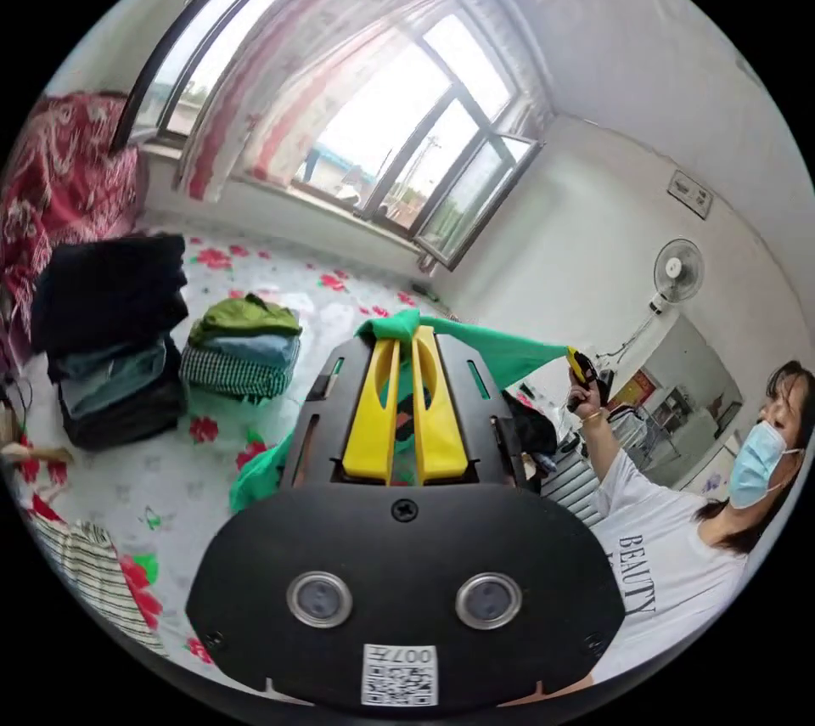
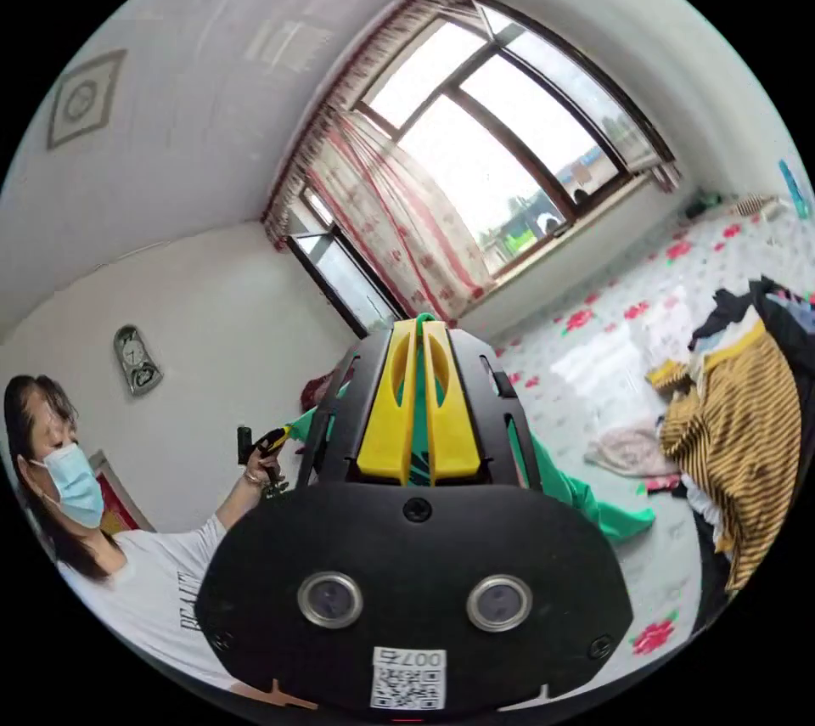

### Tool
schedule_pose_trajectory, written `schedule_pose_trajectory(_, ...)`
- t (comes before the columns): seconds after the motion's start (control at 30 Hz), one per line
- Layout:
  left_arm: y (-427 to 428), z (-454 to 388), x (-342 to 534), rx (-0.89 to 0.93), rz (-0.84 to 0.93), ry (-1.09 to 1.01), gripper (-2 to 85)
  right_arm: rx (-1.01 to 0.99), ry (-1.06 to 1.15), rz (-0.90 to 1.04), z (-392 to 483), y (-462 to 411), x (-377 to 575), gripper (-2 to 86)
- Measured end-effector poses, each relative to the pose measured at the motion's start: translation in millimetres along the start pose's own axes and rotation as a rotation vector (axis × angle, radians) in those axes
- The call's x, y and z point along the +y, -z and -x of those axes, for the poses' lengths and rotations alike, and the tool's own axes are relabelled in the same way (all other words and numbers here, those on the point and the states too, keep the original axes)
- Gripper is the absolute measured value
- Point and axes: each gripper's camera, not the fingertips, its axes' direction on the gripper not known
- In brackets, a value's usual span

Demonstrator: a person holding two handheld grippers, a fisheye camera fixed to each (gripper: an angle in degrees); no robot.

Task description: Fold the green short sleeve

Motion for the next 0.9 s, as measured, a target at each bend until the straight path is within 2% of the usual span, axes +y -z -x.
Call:
schedule_pose_trajectory(0.07, 34.5, -49.7, -14.3, -0.045, -0.042, -0.159, -0.6, -0.016, 0.112, -0.018, 35.0, 22.3, -10.1, -0.3)
schedule_pose_trajectory(0.13, 54.6, -70.1, -5.4, -0.048, -0.072, -0.221, -0.6, -0.02, 0.172, -0.003, 46.1, 36.8, -2.4, -0.3)
schedule_pose_trajectory(0.23, 71.6, -74.7, 29.6, 0.008, -0.071, -0.213, -0.6, -0.038, 0.18, 0.075, 38.6, 51.5, 27.8, -0.3)
schedule_pose_trajectory(0.4, 62.5, -57.9, 118.9, -0.037, 0.118, -0.141, -0.6, 0.034, 0.095, 0.31, 2.8, 53.5, 112.6, -0.3)
schedule_pose_trajectory(0.5, 43.6, -33.0, 201.4, -0.112, 0.254, -0.007, -0.5, 0.112, -0.023, 0.483, -31.0, 50.3, 188.0, -0.3)
schedule_pose_trajectory(0.57, 23.0, -1.7, 285.9, -0.152, 0.359, 0.186, -0.5, 0.167, -0.247, 0.587, -73.8, 51.6, 256.9, -0.3)
schedule_pose_trajectory(0.6, 18.3, 6.8, 308.1, -0.154, 0.379, 0.247, -0.5, 0.173, -0.307, 0.607, -84.1, 52.6, 273.8, -0.3)
schedule_pose_trajectory(0.67, 9.2, 38.2, 389.8, -0.113, 0.4, 0.531, -0.4, 0.202, -0.504, 0.665, -112.0, 58.6, 328.8, -0.3)
schedule_pose_trajectory(0.73, 11.2, 48.6, 428.1, -0.068, 0.375, 0.673, -0.4, 0.205, -0.573, 0.695, -116.6, 62.2, 348.9, -0.3)
schedule_pose_trajectory(0.8, 16.3, 47.0, 441.1, -0.059, 0.378, 0.714, -0.4, 0.197, -0.583, 0.721, -111.4, 64.0, 353.6, -0.3)
schedule_pose_trajectory(0.9, 28.6, 31.1, 428.4, -0.055, 0.4, 0.636, -0.4, 0.163, -0.56, 0.728, -97.1, 69.4, 344.3, -0.3)
